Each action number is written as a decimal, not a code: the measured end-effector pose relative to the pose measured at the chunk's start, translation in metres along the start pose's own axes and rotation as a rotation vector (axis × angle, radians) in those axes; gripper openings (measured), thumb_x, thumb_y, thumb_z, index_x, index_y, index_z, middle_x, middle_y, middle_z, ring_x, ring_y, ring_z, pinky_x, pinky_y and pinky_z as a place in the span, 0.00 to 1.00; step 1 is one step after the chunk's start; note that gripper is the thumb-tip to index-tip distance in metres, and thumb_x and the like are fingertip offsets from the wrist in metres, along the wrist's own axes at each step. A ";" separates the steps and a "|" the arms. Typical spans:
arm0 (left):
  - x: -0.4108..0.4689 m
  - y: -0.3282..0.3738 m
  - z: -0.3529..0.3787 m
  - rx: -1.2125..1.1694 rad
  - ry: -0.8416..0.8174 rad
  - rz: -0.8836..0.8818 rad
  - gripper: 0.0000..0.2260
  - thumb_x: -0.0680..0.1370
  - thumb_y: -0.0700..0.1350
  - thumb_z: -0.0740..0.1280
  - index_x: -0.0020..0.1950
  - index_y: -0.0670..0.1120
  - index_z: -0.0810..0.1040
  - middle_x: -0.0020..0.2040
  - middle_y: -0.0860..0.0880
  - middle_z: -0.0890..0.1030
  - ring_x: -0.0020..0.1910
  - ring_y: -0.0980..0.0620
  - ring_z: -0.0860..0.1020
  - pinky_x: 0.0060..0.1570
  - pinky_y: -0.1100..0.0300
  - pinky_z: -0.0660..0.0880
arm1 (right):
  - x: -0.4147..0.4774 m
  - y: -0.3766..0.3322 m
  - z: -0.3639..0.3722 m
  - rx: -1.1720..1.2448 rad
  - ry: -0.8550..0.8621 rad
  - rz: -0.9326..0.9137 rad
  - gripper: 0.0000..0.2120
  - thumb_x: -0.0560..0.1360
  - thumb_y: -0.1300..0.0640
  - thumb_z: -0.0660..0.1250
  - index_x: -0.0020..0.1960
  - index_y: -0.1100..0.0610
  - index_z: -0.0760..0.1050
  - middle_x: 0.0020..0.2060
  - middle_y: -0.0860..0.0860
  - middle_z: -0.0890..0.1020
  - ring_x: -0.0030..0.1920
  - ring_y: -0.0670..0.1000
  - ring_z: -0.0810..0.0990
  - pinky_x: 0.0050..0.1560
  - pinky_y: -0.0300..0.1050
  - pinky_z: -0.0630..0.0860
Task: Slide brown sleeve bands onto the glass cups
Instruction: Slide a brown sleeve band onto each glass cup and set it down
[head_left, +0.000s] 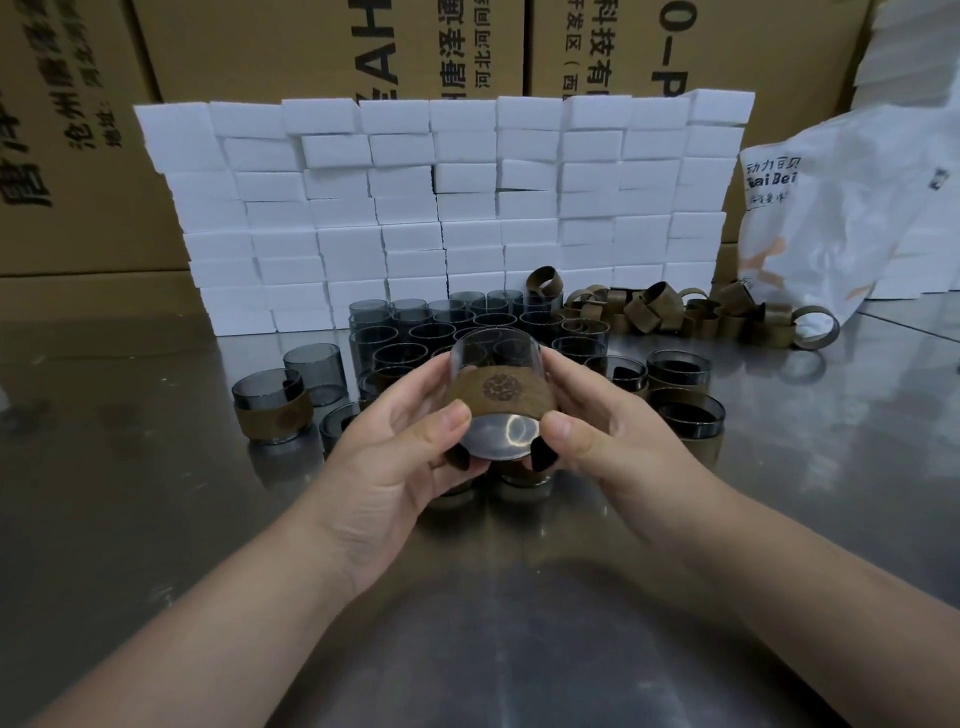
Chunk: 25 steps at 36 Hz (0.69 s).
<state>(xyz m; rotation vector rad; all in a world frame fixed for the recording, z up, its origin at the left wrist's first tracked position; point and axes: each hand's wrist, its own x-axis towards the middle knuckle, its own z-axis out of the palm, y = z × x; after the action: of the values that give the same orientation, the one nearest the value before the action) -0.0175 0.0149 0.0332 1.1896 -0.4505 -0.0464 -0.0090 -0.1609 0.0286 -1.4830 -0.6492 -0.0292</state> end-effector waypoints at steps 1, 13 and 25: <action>0.000 0.000 0.000 -0.001 0.006 -0.008 0.25 0.65 0.46 0.69 0.62 0.50 0.74 0.59 0.50 0.80 0.55 0.51 0.80 0.42 0.60 0.78 | 0.000 0.000 0.000 -0.012 -0.006 -0.007 0.40 0.58 0.34 0.74 0.66 0.46 0.69 0.61 0.44 0.78 0.58 0.45 0.78 0.52 0.38 0.76; 0.001 0.001 0.000 -0.010 0.029 -0.059 0.29 0.65 0.44 0.68 0.67 0.47 0.71 0.61 0.49 0.79 0.55 0.51 0.80 0.38 0.60 0.78 | 0.000 0.001 -0.002 -0.039 -0.061 -0.063 0.21 0.64 0.37 0.72 0.56 0.33 0.75 0.57 0.41 0.80 0.57 0.44 0.79 0.58 0.45 0.75; 0.000 0.001 0.000 -0.013 0.052 -0.057 0.20 0.65 0.43 0.68 0.57 0.50 0.76 0.56 0.51 0.82 0.51 0.51 0.81 0.36 0.61 0.78 | 0.001 0.000 -0.003 -0.011 -0.042 -0.072 0.17 0.67 0.46 0.70 0.55 0.38 0.77 0.56 0.43 0.81 0.56 0.43 0.79 0.56 0.41 0.75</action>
<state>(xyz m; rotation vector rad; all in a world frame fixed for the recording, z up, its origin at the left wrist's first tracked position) -0.0177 0.0152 0.0342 1.1881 -0.3706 -0.0674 -0.0076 -0.1631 0.0291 -1.4735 -0.7375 -0.0567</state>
